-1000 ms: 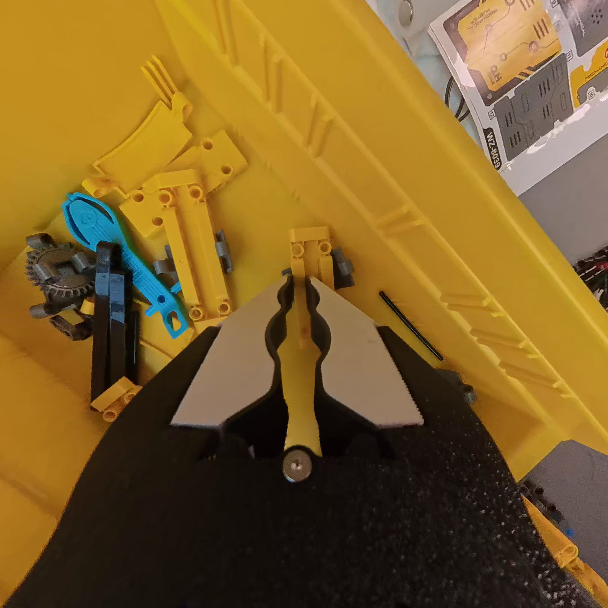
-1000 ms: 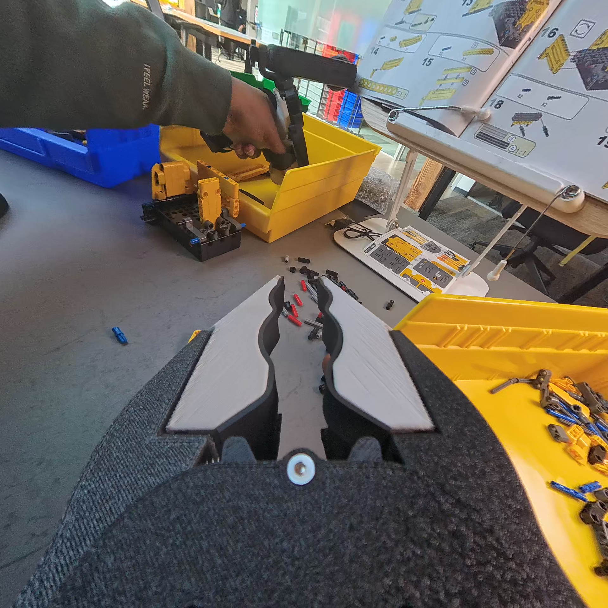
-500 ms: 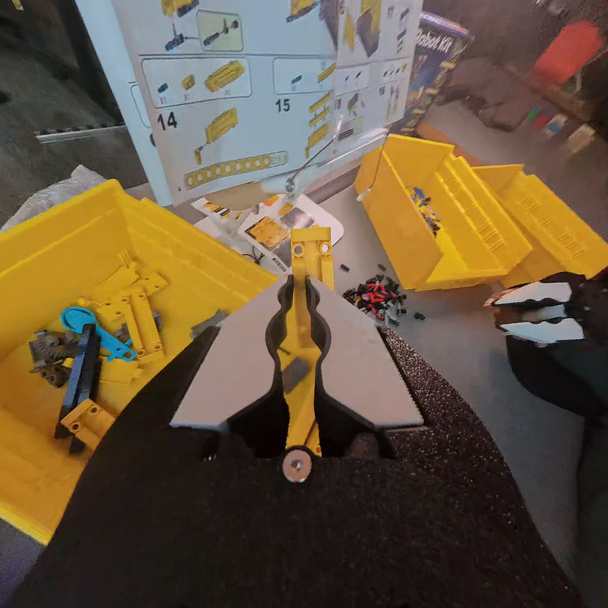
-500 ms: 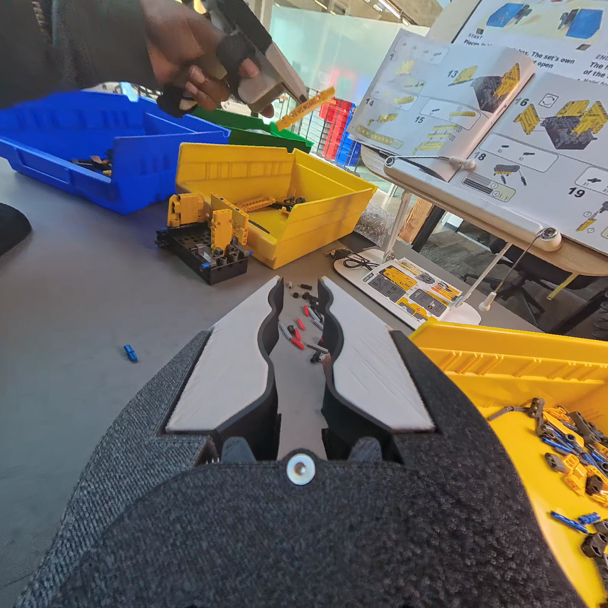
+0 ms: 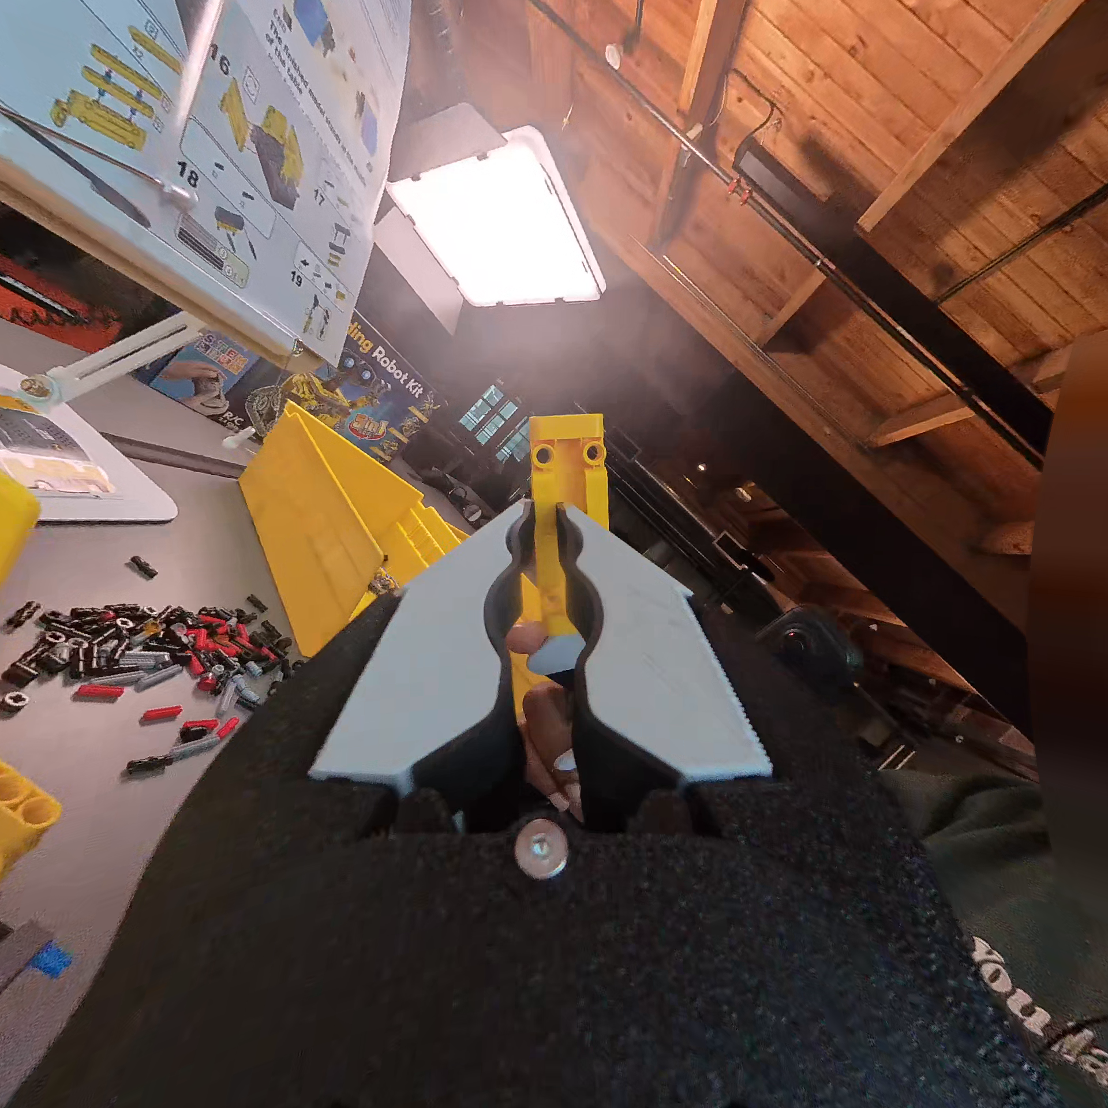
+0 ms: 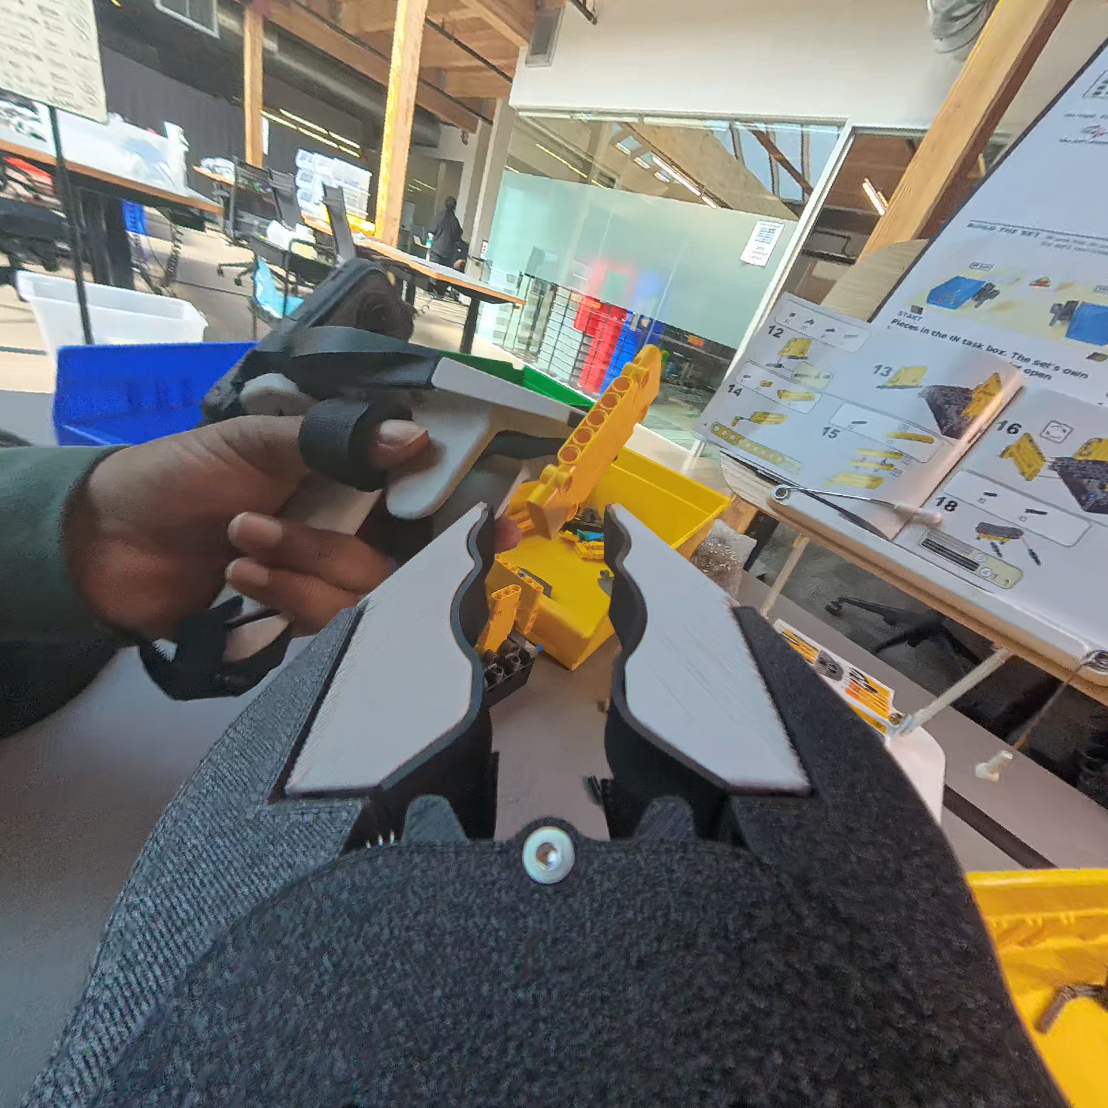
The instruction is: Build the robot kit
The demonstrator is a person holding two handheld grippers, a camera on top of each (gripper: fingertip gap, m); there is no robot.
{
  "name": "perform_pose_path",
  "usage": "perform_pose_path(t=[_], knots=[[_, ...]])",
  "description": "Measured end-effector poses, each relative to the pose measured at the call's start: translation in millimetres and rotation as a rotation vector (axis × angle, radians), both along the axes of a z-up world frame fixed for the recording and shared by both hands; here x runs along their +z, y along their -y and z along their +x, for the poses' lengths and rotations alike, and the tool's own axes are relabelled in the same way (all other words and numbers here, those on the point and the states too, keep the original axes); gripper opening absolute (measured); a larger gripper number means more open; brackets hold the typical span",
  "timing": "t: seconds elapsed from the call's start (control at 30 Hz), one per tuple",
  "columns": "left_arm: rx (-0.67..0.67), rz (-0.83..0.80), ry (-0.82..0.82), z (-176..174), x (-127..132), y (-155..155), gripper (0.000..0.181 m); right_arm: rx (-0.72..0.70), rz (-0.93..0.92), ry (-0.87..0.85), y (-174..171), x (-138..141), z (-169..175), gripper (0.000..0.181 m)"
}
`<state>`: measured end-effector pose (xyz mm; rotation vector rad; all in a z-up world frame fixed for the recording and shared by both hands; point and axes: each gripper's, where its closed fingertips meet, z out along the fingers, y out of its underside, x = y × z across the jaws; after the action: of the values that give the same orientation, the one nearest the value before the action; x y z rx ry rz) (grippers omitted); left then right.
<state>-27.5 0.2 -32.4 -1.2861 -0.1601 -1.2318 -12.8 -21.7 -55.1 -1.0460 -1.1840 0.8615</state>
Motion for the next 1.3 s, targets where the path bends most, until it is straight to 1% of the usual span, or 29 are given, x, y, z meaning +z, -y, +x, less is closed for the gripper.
perform_pose_path(t=[0.03, 0.07, 0.13, 0.2, 0.23, 0.3, 0.4, 0.43, 0.47, 0.5, 0.53, 0.57, 0.6, 0.67, 0.7, 0.77, 0.83, 0.87, 0.93, 1.0, 1.07, 1.17, 1.3], knots=[[0.006, 0.004, -0.003, 2, -1, 0, 0.005, -0.033, 0.014, 0.009, -5, 0, -3, 0.024], [0.010, 0.010, -0.001, 2, -2, 1, 0.005, -0.031, 0.037, 0.014, -4, 0, -5, 0.015], [0.000, 0.024, -0.003, -1, -3, 4, 0.005, -0.038, 0.092, 0.001, -6, 2, -4, 0.011], [-0.023, 0.051, -0.088, -2, -7, 11, 0.006, 0.011, 0.142, 0.019, -7, 2, 1, 0.008], [-0.024, 0.070, -0.169, -3, -11, 15, 0.010, 0.077, 0.157, 0.034, -6, 2, 6, 0.007], [-0.025, 0.095, -0.357, -2, -24, 23, 0.030, 0.215, 0.141, 0.107, -6, -2, 18, 0.007], [-0.048, 0.160, -0.656, 14, -43, 33, 0.043, 0.454, 0.039, 0.213, 6, -17, 37, 0.007], [-0.060, 0.189, -0.750, 22, -49, 35, 0.044, 0.498, 0.010, 0.237, 9, -23, 40, 0.007], [-0.095, 0.216, -0.829, 32, -56, 39, 0.041, 0.537, -0.011, 0.249, 14, -29, 42, 0.007], [-0.126, 0.235, -0.893, 41, -62, 43, 0.037, 0.573, -0.041, 0.264, 18, -35, 43, 0.007], [-0.134, 0.247, -0.942, 46, -68, 45, 0.029, 0.594, -0.062, 0.271, 21, -39, 44, 0.007], [-0.141, 0.259, -0.973, 50, -73, 46, 0.016, 0.600, -0.071, 0.283, 22, -43, 44, 0.007], [-0.153, 0.262, -0.992, 53, -78, 49, 0.010, 0.604, -0.072, 0.304, 22, -49, 46, 0.007], [-0.150, 0.258, -1.008, 56, -85, 50, 0.007, 0.595, -0.077, 0.327, 20, -55, 47, 0.008], [-0.128, 0.263, -1.008, 56, -85, 49, 0.006, 0.573, -0.076, 0.318, 18, -55, 46, 0.009], [-0.074, 0.282, -0.986, 52, -80, 46, 0.006, 0.498, -0.047, 0.242, 11, -43, 42, 0.011], [-0.027, 0.301, -0.946, 46, -70, 45, 0.006, 0.444, -0.015, 0.114, 10, -19, 41, 0.012], [0.003, 0.304, -0.945, 42, -68, 43, 0.006, 0.438, -0.013, 0.051, 12, -6, 43, 0.013], [0.049, 0.311, -0.962, 36, -67, 40, 0.006, 0.425, -0.005, 0.011, 19, 6, 43, 0.010], [0.072, 0.314, -0.985, 34, -67, 39, 0.006, 0.371, 0.034, 0.027, 21, 3, 38, 0.002], [0.088, 0.319, -1.016, 35, -69, 38, 0.006, 0.323, 0.051, 0.063, 19, -6, 31, 0.000], [0.107, 0.323, -1.059, 36, -72, 36, 0.006, 0.304, 0.053, 0.106, 17, -18, 25, 0.000], [0.123, 0.317, -1.082, 35, -75, 35, 0.006, 0.308, 0.048, 0.116, 18, -20, 26, 0.000]])
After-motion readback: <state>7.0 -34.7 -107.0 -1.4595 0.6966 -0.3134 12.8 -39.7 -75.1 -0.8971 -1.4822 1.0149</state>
